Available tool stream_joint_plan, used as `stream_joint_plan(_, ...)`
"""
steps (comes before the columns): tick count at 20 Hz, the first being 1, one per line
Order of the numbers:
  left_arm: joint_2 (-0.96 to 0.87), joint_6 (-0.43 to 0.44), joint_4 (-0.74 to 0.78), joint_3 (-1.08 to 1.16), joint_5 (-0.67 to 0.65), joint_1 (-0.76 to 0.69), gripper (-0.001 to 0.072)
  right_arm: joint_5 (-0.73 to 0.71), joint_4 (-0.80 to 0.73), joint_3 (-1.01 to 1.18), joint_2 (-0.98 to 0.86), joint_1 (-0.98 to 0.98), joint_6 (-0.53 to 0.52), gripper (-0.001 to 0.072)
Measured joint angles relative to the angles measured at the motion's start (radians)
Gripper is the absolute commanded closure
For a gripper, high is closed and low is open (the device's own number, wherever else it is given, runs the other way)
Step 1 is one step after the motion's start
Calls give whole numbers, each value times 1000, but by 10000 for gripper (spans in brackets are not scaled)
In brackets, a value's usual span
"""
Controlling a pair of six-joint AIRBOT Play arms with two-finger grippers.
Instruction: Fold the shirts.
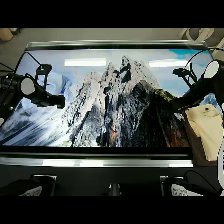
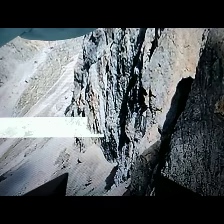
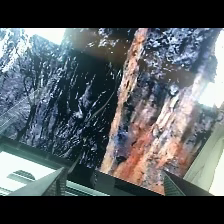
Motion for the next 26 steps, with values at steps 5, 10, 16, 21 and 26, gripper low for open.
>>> stream_joint_plan(5,-9,0,-4,0,51,-2,64,-8,0,0,0,0,0,96)
stream_joint_plan(10,-50,-15,11,31,230,19,-13,-131,0,0,0,0,0,96)
stream_joint_plan(16,-307,-57,82,372,219,205,-13,-290,42,0,0,0,0,96)
stream_joint_plan(21,-536,-65,84,520,123,293,-13,-327,148,0,0,0,0,97)
stream_joint_plan(26,-676,-66,84,551,94,313,349,-317,210,-1,0,0,-8,96)
